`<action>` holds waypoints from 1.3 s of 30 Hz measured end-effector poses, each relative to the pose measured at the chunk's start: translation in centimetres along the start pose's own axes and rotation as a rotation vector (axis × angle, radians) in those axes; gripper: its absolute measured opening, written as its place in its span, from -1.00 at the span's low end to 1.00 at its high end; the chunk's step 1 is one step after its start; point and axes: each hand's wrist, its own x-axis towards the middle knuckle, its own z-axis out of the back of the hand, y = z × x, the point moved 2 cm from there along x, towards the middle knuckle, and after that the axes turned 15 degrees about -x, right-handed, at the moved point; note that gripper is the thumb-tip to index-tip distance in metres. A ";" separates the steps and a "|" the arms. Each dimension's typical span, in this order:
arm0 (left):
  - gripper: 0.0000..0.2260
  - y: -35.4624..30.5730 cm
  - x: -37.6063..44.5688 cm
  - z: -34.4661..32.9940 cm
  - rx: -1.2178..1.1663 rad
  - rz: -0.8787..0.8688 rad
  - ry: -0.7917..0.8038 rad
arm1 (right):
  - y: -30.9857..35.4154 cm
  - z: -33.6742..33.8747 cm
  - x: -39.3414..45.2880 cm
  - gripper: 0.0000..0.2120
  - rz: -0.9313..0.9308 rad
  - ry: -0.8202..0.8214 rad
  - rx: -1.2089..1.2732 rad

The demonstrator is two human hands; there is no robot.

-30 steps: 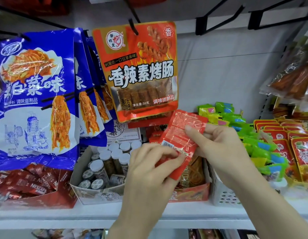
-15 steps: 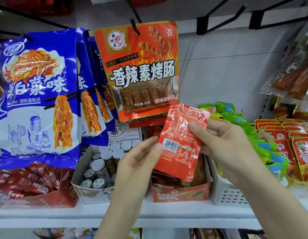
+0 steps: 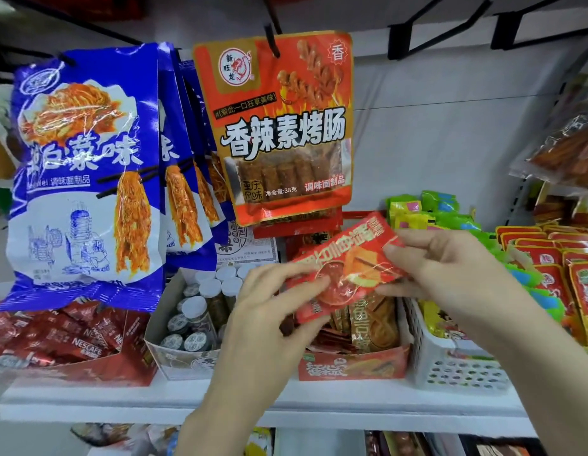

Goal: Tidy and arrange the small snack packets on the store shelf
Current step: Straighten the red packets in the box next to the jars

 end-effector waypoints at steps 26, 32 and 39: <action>-0.85 5.3 1.0 0.2 -0.142 0.456 -0.105 | -5.4 -4.9 0.9 -0.57 0.279 0.368 -0.967; -0.92 5.9 2.4 -1.2 -0.104 0.422 -0.031 | -5.3 -4.4 0.3 -0.61 0.338 0.334 -0.961; -0.84 4.4 2.6 -1.0 -0.027 0.344 -0.122 | -5.0 -4.1 0.5 -0.54 0.285 0.325 -0.958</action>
